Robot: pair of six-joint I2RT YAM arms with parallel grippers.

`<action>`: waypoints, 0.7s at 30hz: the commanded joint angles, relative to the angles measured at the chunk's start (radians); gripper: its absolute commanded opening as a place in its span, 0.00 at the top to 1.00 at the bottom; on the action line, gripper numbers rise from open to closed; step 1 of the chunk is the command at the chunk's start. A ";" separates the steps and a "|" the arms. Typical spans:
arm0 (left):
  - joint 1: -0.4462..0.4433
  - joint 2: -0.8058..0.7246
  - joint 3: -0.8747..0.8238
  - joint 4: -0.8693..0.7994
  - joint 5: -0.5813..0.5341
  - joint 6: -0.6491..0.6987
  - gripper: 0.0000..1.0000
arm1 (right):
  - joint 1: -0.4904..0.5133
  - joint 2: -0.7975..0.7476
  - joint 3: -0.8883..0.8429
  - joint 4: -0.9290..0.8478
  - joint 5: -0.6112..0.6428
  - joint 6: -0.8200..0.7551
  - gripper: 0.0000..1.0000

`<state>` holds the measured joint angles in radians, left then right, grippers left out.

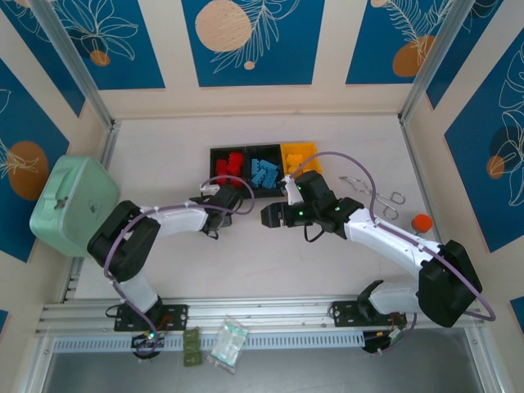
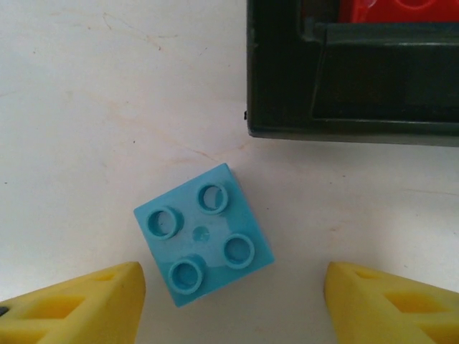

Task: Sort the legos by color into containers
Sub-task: Pick up the lego from the center of the table.

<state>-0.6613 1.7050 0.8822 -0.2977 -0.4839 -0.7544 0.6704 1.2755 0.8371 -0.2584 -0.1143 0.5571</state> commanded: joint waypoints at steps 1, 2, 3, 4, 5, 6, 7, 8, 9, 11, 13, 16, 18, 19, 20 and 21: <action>0.021 0.028 0.014 0.012 -0.064 -0.001 0.39 | -0.008 -0.008 0.027 -0.024 0.011 -0.009 0.28; 0.024 0.026 0.014 0.010 -0.067 0.002 0.40 | -0.008 -0.007 0.027 -0.024 0.009 -0.009 0.28; 0.026 0.024 0.011 0.010 -0.072 0.004 0.42 | -0.009 -0.004 0.028 -0.024 0.009 -0.008 0.28; 0.030 0.022 0.008 0.006 -0.081 0.006 0.43 | -0.009 -0.001 0.030 -0.023 0.007 -0.008 0.28; 0.035 0.019 0.004 0.005 -0.085 0.004 0.44 | -0.009 0.003 0.032 -0.022 0.004 -0.006 0.28; 0.040 0.014 -0.003 0.007 -0.081 0.006 0.45 | -0.009 0.008 0.034 -0.023 0.002 -0.007 0.28; 0.048 0.011 -0.012 0.020 -0.072 0.010 0.47 | -0.009 0.012 0.037 -0.023 0.000 -0.008 0.28; 0.053 0.008 -0.019 0.028 -0.065 0.016 0.49 | -0.009 0.015 0.040 -0.023 -0.001 -0.008 0.28; 0.056 0.006 -0.021 0.031 -0.060 0.021 0.51 | -0.009 0.018 0.044 -0.024 -0.002 -0.007 0.28; 0.058 0.003 -0.021 0.029 -0.058 0.031 0.57 | -0.009 0.021 0.046 -0.024 -0.001 -0.009 0.29; 0.059 -0.003 -0.023 0.034 -0.052 0.046 0.65 | -0.010 0.028 0.052 -0.024 -0.001 -0.010 0.28; 0.059 -0.018 -0.029 0.029 -0.039 0.059 0.77 | -0.011 0.032 0.056 -0.027 0.001 -0.010 0.29; 0.061 -0.033 -0.034 0.014 -0.042 0.059 0.76 | -0.011 0.037 0.058 -0.025 -0.001 -0.010 0.29; 0.060 -0.044 -0.037 0.007 -0.041 0.061 0.76 | -0.012 0.038 0.057 -0.025 -0.001 -0.009 0.29; 0.059 -0.056 -0.040 -0.003 -0.041 0.061 0.75 | -0.011 0.039 0.059 -0.025 -0.001 -0.009 0.29; 0.059 -0.067 -0.041 -0.013 -0.038 0.060 0.75 | -0.011 0.041 0.060 -0.025 -0.002 -0.010 0.29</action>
<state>-0.6086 1.6829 0.8558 -0.2668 -0.5251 -0.7048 0.6655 1.3025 0.8696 -0.2768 -0.1112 0.5571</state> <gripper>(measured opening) 0.255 0.715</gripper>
